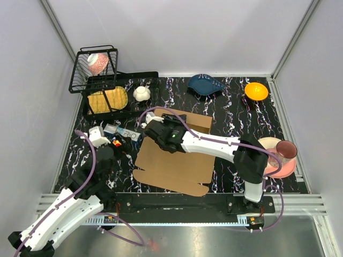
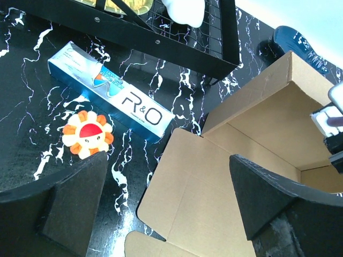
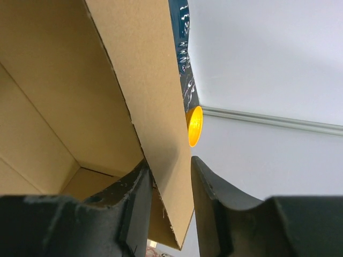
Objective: Fold the paper box
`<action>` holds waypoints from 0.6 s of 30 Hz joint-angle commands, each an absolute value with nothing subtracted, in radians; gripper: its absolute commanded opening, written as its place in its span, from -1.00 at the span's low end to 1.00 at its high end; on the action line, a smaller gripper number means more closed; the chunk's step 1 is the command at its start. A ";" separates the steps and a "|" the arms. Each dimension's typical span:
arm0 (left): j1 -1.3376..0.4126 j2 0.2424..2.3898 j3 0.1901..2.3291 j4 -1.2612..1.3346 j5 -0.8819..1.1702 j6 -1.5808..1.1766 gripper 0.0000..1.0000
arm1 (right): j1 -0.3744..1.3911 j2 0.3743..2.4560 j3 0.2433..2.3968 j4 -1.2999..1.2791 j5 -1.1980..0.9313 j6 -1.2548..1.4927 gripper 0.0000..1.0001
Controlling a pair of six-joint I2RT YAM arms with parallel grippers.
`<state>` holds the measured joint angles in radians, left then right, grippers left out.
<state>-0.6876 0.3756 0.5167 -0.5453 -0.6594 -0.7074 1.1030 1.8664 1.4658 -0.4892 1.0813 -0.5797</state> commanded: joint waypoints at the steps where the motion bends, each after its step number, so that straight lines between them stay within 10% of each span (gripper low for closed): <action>1: -0.690 0.393 0.552 -0.540 -0.676 -0.689 0.98 | 1.078 1.881 1.474 -0.446 1.114 -0.604 -0.26; 18: -0.690 0.388 0.742 -0.439 -0.788 -0.556 0.98 | 1.065 1.724 1.503 -0.460 1.221 -0.722 -0.99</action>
